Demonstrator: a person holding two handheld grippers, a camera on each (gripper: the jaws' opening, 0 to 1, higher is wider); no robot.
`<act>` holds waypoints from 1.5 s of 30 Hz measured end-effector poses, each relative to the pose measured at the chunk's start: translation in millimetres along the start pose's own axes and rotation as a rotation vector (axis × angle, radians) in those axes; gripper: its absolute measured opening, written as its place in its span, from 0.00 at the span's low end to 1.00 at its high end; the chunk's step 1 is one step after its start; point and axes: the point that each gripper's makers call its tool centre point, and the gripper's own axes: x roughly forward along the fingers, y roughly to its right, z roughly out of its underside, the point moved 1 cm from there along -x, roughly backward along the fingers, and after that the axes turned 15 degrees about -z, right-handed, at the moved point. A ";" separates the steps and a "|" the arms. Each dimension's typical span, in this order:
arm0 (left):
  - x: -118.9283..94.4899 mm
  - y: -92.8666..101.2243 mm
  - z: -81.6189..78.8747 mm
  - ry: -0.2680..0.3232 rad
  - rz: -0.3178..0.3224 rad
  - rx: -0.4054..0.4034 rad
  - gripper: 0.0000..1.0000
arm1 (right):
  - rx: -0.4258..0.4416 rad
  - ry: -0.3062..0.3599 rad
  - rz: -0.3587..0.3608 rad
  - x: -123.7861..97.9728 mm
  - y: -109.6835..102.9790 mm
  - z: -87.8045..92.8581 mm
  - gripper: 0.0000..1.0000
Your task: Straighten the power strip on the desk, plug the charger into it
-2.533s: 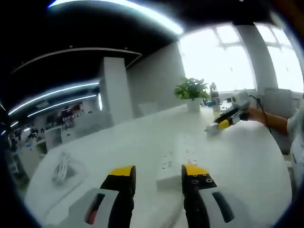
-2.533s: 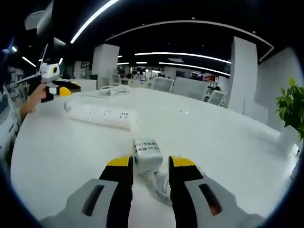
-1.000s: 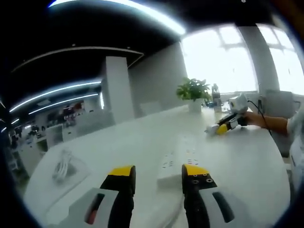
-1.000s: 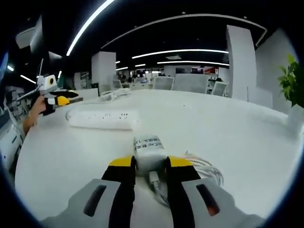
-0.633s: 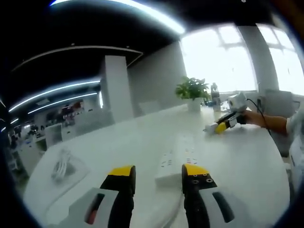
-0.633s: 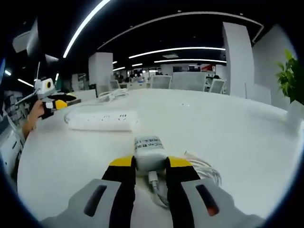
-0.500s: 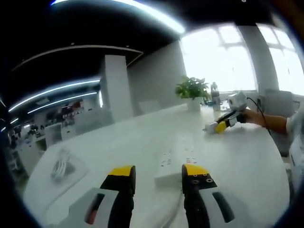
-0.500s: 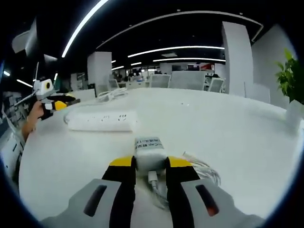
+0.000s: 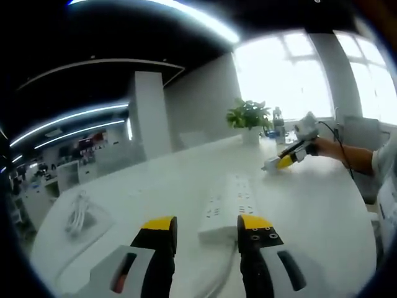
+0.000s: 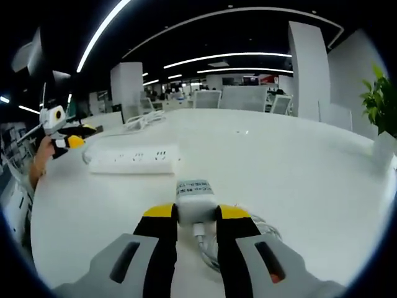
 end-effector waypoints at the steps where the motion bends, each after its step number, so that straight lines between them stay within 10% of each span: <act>1: 0.0 0.0 0.4 -0.003 -0.001 0.001 0.40 | 0.000 -0.005 0.001 0.1 -0.3 -0.7 0.23; 45: 0.0 23.8 14.2 -0.063 0.080 0.013 0.40 | -0.150 -0.342 -0.128 68.3 -38.8 -60.4 0.23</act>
